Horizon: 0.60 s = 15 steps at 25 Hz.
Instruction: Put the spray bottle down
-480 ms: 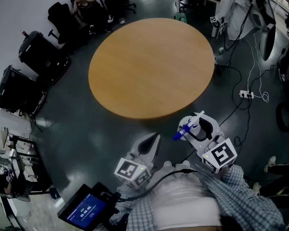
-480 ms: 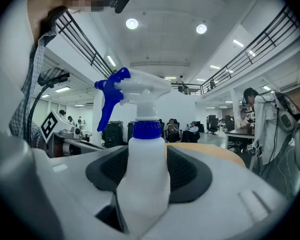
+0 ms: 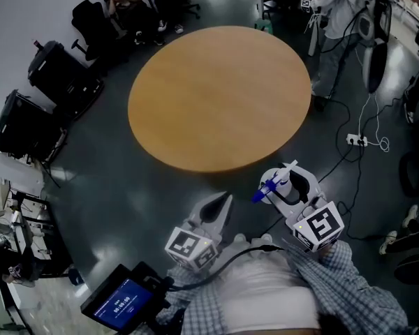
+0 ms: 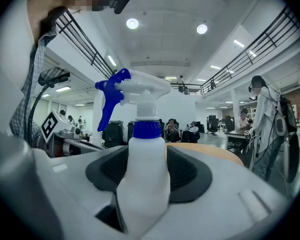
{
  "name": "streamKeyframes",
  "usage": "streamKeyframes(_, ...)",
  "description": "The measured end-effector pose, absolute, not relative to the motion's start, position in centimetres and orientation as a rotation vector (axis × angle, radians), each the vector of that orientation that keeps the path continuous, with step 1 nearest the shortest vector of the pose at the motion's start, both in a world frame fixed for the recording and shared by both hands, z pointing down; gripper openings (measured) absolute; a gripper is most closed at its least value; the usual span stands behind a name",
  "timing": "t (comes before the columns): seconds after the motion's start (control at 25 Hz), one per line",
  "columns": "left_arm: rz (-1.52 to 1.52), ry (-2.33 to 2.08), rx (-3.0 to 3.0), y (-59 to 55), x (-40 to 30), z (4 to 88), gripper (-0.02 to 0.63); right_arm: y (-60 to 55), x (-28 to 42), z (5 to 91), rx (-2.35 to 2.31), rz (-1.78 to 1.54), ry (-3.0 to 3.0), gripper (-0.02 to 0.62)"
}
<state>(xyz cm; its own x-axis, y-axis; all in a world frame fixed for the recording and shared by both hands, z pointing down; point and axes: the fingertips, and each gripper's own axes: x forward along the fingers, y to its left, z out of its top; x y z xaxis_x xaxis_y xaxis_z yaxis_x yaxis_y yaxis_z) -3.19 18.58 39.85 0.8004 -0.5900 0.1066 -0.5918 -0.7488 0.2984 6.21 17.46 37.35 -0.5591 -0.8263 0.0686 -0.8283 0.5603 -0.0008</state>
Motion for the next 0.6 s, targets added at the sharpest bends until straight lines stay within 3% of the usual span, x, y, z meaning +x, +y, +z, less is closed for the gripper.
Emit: streamKeyframes(0.6, 0.010, -0.926, 2.668, 17.7, -2.7, 38.9, 0.002, 16.7, 6.7, 36.1, 1.440, 0.045, -2.759, 0.236)
